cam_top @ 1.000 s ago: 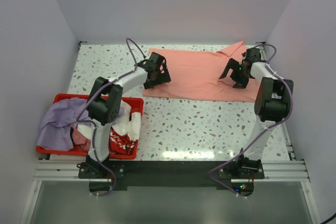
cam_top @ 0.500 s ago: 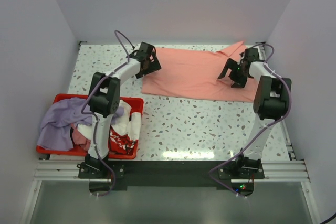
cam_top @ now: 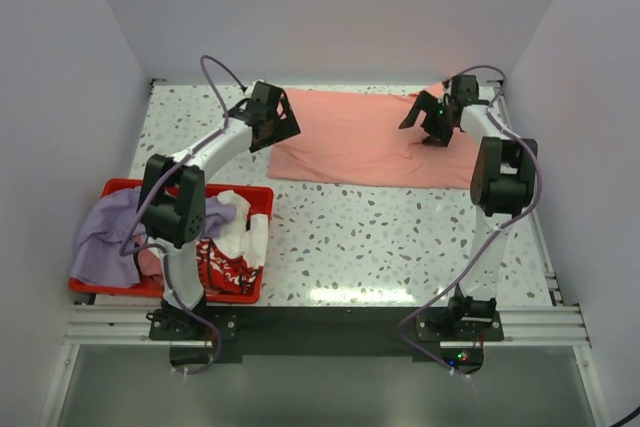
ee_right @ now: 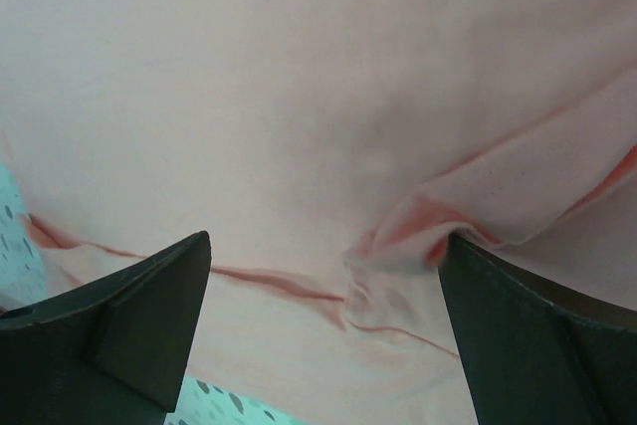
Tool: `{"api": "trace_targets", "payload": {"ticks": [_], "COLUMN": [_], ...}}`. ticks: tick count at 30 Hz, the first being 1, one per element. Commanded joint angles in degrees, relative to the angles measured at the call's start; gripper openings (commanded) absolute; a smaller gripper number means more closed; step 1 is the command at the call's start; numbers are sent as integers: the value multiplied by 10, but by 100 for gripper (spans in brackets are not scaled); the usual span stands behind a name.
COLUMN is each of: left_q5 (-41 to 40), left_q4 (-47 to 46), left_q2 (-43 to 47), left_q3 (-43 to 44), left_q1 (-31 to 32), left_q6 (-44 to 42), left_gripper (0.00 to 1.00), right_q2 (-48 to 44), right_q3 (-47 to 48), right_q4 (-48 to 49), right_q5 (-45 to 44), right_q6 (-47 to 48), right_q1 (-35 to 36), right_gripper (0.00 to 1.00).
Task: Fold and stack the t-shirts
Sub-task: Fold the tshirt
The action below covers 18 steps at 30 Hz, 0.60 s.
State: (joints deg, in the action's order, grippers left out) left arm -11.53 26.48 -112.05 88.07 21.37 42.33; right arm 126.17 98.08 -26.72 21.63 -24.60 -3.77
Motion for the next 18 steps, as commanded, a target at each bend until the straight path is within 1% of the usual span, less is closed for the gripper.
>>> {"api": "trace_targets", "payload": {"ticks": [1,6,7,9,11,13,15,16,17,18], "left_q5": [-2,-4,-3,-1,-2,2,6,13,16,19], "left_q4": [-15,-11,-11,-6,-7,-13,-15,-13,-12,-11], "left_q2": [34,49,48,47,46,41,25,17,-3,-12], "left_q3": [-15,-20,-19,-14,-12,-6,13,24,35,56], "left_q1": [3,6,7,9,16,30,42,53,60,68], "left_q6": [-15,-17,-18,-21,-21,-22,-25,-27,-27,-29], "left_gripper": [100,100,100,100,100,100,100,100,100,100], "right_q2": [26,69,82,90,76,48,-10,-31,-75,-94], "right_q3": [90,161,188,219,236,208,166,117,91,64], "right_q4": [12,38,40,19,-3,-17,-28,-30,-41,-47], "right_q5": [-20,-19,-16,-16,-23,-36,-85,-103,-126,-184], "right_q6": [-13,-26,-27,-22,-5,15,42,50,60,65], "right_q1": [23,33,47,53,54,54,52,51,51,51], "right_gripper": [99,99,99,99,99,99,99,99,99,99]}}
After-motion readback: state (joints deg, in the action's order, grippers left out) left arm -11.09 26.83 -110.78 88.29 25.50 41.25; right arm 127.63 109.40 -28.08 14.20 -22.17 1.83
